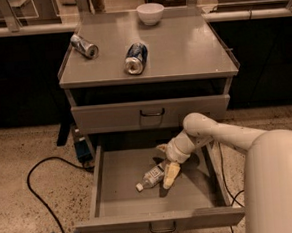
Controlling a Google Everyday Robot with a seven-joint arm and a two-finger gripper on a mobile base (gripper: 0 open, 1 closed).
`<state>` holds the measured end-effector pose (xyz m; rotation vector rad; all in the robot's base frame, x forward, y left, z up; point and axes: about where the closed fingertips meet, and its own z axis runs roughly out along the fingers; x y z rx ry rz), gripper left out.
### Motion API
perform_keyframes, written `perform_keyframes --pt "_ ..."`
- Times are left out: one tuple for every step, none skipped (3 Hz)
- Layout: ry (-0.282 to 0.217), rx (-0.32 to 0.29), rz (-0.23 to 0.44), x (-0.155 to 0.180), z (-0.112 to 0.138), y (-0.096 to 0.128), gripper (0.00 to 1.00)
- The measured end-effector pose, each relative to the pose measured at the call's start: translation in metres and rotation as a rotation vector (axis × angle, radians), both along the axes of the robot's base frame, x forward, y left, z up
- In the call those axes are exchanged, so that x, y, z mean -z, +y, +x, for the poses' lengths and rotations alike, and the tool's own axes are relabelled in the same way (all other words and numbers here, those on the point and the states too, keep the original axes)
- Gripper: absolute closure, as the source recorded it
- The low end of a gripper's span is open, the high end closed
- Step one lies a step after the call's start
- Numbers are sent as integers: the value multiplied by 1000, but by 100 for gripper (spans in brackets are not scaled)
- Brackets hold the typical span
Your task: Pick blue plastic bottle from middle drawer and place on counter
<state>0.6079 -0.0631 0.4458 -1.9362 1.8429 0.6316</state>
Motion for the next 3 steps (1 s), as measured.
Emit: perform_keyframes --pt "58 -18 14 33 1 10 0" --pt "58 -18 14 33 1 10 0" --pt "74 -36 23 41 1 19 0"
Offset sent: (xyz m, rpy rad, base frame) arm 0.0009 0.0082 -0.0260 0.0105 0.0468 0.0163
